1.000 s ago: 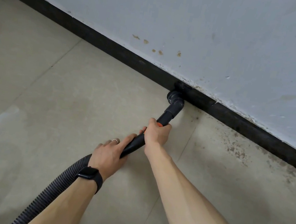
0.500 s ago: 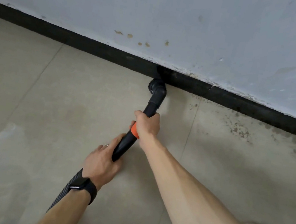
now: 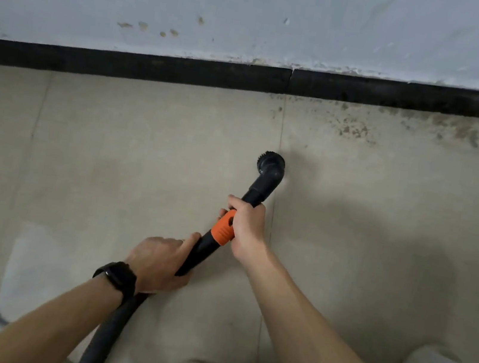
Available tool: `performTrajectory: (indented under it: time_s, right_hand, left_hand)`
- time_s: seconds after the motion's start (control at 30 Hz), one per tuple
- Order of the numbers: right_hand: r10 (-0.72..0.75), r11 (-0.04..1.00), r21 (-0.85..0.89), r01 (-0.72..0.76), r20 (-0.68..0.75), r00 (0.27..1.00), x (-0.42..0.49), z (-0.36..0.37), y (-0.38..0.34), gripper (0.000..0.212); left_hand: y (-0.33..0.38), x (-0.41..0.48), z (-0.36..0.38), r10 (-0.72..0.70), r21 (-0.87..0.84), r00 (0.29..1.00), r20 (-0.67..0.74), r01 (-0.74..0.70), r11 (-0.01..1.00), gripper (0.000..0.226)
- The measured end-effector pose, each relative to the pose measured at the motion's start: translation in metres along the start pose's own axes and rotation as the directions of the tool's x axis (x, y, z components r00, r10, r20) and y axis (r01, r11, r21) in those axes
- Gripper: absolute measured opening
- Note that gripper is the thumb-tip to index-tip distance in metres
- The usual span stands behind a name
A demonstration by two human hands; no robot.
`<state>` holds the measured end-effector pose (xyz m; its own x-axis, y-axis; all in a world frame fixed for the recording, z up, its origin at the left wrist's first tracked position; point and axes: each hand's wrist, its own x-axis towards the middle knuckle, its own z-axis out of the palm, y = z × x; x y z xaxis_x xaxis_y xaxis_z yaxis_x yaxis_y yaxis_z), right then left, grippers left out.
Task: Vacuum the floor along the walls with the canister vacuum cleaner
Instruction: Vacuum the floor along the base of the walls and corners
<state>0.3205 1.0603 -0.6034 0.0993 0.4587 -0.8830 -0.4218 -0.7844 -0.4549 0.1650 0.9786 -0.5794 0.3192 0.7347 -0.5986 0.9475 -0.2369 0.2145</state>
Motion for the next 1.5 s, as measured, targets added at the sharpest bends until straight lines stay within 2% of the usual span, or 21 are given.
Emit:
performTrajectory:
  time_s: [0.13,0.27,0.4,0.53,0.7,0.87,1.0,1.1,1.27,1.4,1.5]
  right_hand:
    - [-0.001,0.999,0.054,0.006,-0.082,0.997,-0.013,-0.027,0.012,0.025]
    - [0.014,0.996,0.084,-0.004,-0.119,0.993,-0.026,-0.06,0.041,0.02]
    - [0.051,0.99,0.138,-0.029,-0.161,0.986,-0.033,-0.093,0.056,0.02]
    - [0.0,0.988,0.152,0.025,-0.161,0.987,-0.019,-0.113,0.029,0.019]
    - [-0.007,0.994,0.109,0.011,-0.032,0.999,0.006,-0.128,-0.026,0.014]
    - [0.067,0.997,0.022,-0.071,0.162,0.985,0.022,-0.126,-0.068,0.018]
    - [0.05,0.997,-0.066,-0.036,0.212,0.976,0.027,-0.1,-0.07,0.019]
    - [0.039,0.995,-0.102,-0.015,0.234,0.972,0.028,-0.081,-0.066,0.018]
    - [-0.006,0.994,-0.108,0.024,0.164,0.986,0.029,-0.068,-0.055,0.014]
    - [-0.064,0.998,-0.027,0.065,0.034,0.997,0.019,-0.091,-0.04,0.015]
    - [-0.055,0.998,0.024,0.055,-0.025,0.998,0.011,-0.112,-0.02,0.016]
  left_hand:
    - [0.024,-0.009,0.017,0.033,0.072,0.998,-0.052,-0.029,0.997,0.049]
    - [0.043,-0.03,0.049,0.073,0.113,0.991,-0.112,-0.06,0.992,0.059]
    - [0.07,-0.036,0.065,0.101,0.112,0.992,-0.071,-0.093,0.989,0.056]
    - [0.102,-0.016,0.055,0.087,0.141,0.996,-0.018,-0.084,0.986,0.05]
    - [0.131,0.033,0.025,0.09,0.145,0.995,-0.043,-0.083,0.986,0.052]
    - [0.147,0.052,0.011,-0.007,0.049,0.998,-0.068,0.01,0.999,0.05]
    - [0.137,0.049,0.006,-0.108,-0.006,0.986,-0.13,0.108,0.994,0.047]
    - [0.127,0.043,0.005,-0.166,-0.01,0.978,-0.125,0.166,0.986,0.047]
    - [0.12,0.04,0.008,-0.176,-0.015,0.976,-0.129,0.176,0.984,0.046]
    - [0.118,0.033,0.015,-0.043,0.064,0.991,-0.124,0.052,0.997,0.047]
    - [0.115,0.022,0.023,0.036,0.123,0.996,-0.079,-0.026,0.992,0.054]
